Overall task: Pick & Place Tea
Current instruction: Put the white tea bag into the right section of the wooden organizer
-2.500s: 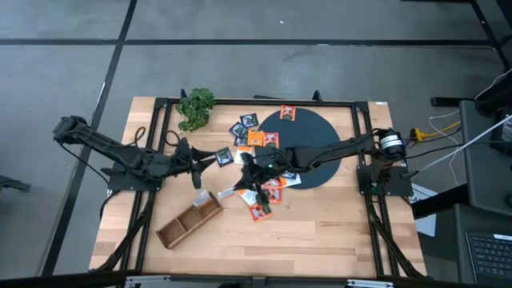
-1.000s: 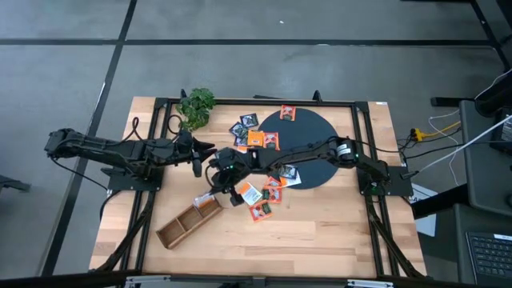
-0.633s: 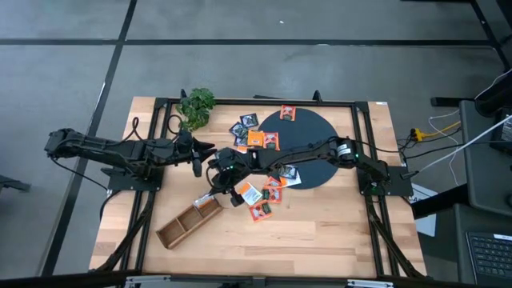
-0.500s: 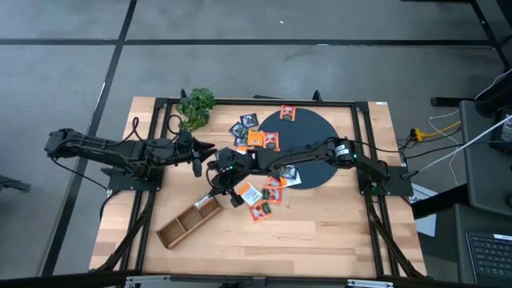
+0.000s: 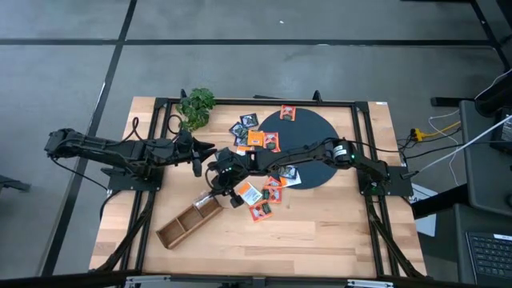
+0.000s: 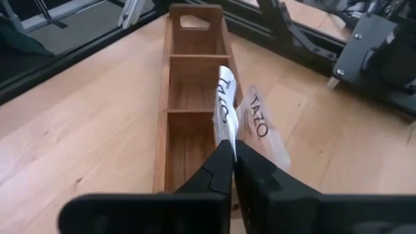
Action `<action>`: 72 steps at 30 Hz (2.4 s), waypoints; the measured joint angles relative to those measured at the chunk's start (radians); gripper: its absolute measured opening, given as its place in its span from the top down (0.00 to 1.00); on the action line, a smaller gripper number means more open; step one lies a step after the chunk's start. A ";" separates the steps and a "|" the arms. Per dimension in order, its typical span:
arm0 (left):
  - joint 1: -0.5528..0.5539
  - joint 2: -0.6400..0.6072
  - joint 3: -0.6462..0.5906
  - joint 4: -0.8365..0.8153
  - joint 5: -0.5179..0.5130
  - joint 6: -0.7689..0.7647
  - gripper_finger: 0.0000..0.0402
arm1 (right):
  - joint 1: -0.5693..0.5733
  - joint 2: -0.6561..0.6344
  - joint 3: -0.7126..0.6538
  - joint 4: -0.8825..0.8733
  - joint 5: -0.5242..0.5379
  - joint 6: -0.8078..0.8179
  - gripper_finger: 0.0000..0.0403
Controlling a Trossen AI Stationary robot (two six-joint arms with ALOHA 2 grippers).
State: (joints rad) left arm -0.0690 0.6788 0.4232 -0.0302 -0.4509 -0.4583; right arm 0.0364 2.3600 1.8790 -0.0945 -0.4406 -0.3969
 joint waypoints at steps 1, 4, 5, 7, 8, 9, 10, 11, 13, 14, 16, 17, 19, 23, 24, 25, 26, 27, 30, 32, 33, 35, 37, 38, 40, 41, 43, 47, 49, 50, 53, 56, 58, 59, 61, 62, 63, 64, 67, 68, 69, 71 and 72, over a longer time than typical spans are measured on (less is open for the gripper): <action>0.000 0.000 0.000 0.000 0.000 0.000 0.73 | 0.000 0.000 0.000 0.000 0.001 0.000 0.95; 0.000 0.000 0.000 0.000 0.000 0.000 0.73 | 0.000 0.000 0.000 -0.001 0.002 0.003 0.93; 0.000 0.000 0.000 0.000 0.000 0.000 0.73 | 0.000 0.000 0.000 -0.003 0.002 0.004 0.92; 0.000 0.000 0.000 0.000 0.000 0.000 0.73 | 0.000 0.000 0.000 -0.005 0.002 0.005 0.91; 0.000 0.000 0.000 -0.001 0.000 0.000 0.73 | 0.000 0.000 0.000 -0.004 0.002 0.005 0.90; 0.000 0.000 0.000 -0.001 0.000 0.000 0.73 | 0.000 0.000 0.000 -0.004 0.002 0.006 0.90; 0.000 0.000 0.000 -0.004 0.000 0.000 0.73 | 0.000 0.000 0.000 -0.004 0.003 0.007 0.89; 0.000 0.000 0.000 -0.007 0.000 0.000 0.73 | 0.000 0.000 0.000 -0.004 0.003 0.009 0.88; 0.000 0.000 0.000 -0.014 0.000 0.000 0.73 | -0.002 0.000 0.000 -0.004 0.004 0.032 0.86; 0.000 0.000 0.000 -0.020 0.000 0.000 0.73 | -0.004 0.000 0.000 -0.005 0.004 0.056 0.85; 0.000 0.000 0.000 -0.029 0.006 0.002 0.73 | -0.010 -0.007 0.000 -0.035 0.001 0.123 0.84; 0.000 0.000 0.000 -0.030 0.015 0.014 0.73 | -0.014 -0.011 0.000 -0.055 -0.008 0.148 0.83; 0.000 0.000 0.000 -0.030 0.047 0.048 0.73 | -0.026 -0.022 0.001 -0.127 -0.055 0.191 0.83; 0.000 0.000 0.000 -0.029 0.102 0.118 0.73 | -0.036 -0.026 -0.002 -0.291 -0.141 0.277 0.82; 0.000 0.000 0.000 -0.028 0.117 0.137 0.73 | -0.035 -0.026 -0.008 -0.314 -0.142 0.297 0.82; 0.000 0.003 0.000 -0.027 0.130 0.157 0.73 | -0.034 -0.026 -0.018 -0.320 -0.142 0.319 0.82; 0.000 0.007 0.000 -0.027 0.143 0.177 0.73 | -0.032 -0.026 -0.027 -0.317 -0.143 0.340 0.82; 0.000 0.010 0.000 -0.027 0.158 0.194 0.73 | -0.028 -0.030 -0.038 -0.313 -0.139 0.354 0.82; -0.001 0.028 0.000 -0.027 0.201 0.220 0.74 | -0.014 -0.058 -0.070 -0.313 -0.063 0.388 0.82; -0.001 0.041 0.000 -0.029 0.222 0.222 0.74 | -0.005 -0.094 -0.107 -0.300 -0.018 0.397 0.82; -0.001 0.046 0.000 -0.037 0.228 0.223 0.74 | 0.000 -0.120 -0.136 -0.281 0.007 0.403 0.82; -0.001 0.062 0.000 -0.040 0.234 0.227 0.75 | 0.010 -0.180 -0.212 -0.246 0.049 0.427 0.82; -0.001 0.083 0.000 -0.044 0.237 0.229 0.76 | 0.018 -0.246 -0.307 -0.184 0.097 0.459 0.82; -0.001 0.099 0.000 -0.038 0.241 0.231 0.76 | 0.022 -0.287 -0.365 -0.141 0.127 0.482 0.82; -0.001 0.129 0.000 -0.043 0.249 0.251 0.77 | 0.029 -0.362 -0.486 -0.038 0.198 0.537 0.82; -0.001 0.150 0.000 -0.036 0.259 0.261 0.77 | 0.033 -0.400 -0.548 0.026 0.236 0.572 0.82; -0.001 0.194 0.013 -0.038 0.279 0.279 0.78 | 0.040 -0.459 -0.662 0.138 0.310 0.641 0.82; -0.001 0.296 0.085 -0.069 0.298 0.308 0.78 | 0.063 -0.530 -0.818 0.318 0.389 0.767 0.82; -0.001 0.351 0.121 -0.115 0.294 0.327 0.78 | 0.076 -0.535 -0.852 0.359 0.415 0.816 0.82; -0.001 0.383 0.139 -0.131 0.293 0.335 0.78 | 0.082 -0.532 -0.860 0.360 0.418 0.831 0.82; -0.001 0.468 0.182 -0.162 0.284 0.341 0.78 | 0.098 -0.513 -0.863 0.366 0.438 0.859 0.82; -0.001 0.551 0.208 -0.159 0.282 0.341 0.78 | 0.109 -0.509 -0.863 0.350 0.469 0.863 0.82; -0.001 0.598 0.230 -0.145 0.282 0.341 0.78 | 0.117 -0.507 -0.863 0.334 0.488 0.863 0.82; -0.001 0.624 0.245 -0.143 0.284 0.341 0.78 | 0.120 -0.506 -0.863 0.326 0.492 0.863 0.82; -0.001 0.671 0.274 -0.140 0.292 0.342 0.78 | 0.128 -0.505 -0.863 0.305 0.494 0.866 0.82; -0.001 0.694 0.291 -0.140 0.297 0.350 0.78 | 0.133 -0.505 -0.863 0.288 0.494 0.871 0.82; -0.001 0.715 0.307 -0.137 0.308 0.364 0.78 | 0.139 -0.505 -0.863 0.268 0.496 0.883 0.82; -0.001 0.736 0.322 -0.138 0.323 0.379 0.78 | 0.144 -0.505 -0.864 0.252 0.501 0.892 0.82; -0.001 0.798 0.362 -0.143 0.375 0.418 0.78 | 0.164 -0.505 -0.875 0.246 0.521 0.926 0.82; -0.001 0.816 0.373 -0.146 0.390 0.430 0.78 | 0.170 -0.505 -0.881 0.242 0.530 0.945 0.82; -0.001 0.833 0.382 -0.148 0.404 0.438 0.78 | 0.176 -0.505 -0.889 0.239 0.543 0.962 0.82; -0.001 0.869 0.400 -0.148 0.420 0.451 0.78 | 0.186 -0.505 -0.898 0.228 0.576 0.996 0.82; -0.001 0.886 0.407 -0.151 0.422 0.455 0.78 | 0.190 -0.505 -0.901 0.229 0.595 1.012 0.82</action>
State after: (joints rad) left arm -0.0700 1.5644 0.8306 -0.1809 -0.0291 -0.0038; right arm 0.2265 1.8553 0.9778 0.1349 0.1548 0.6147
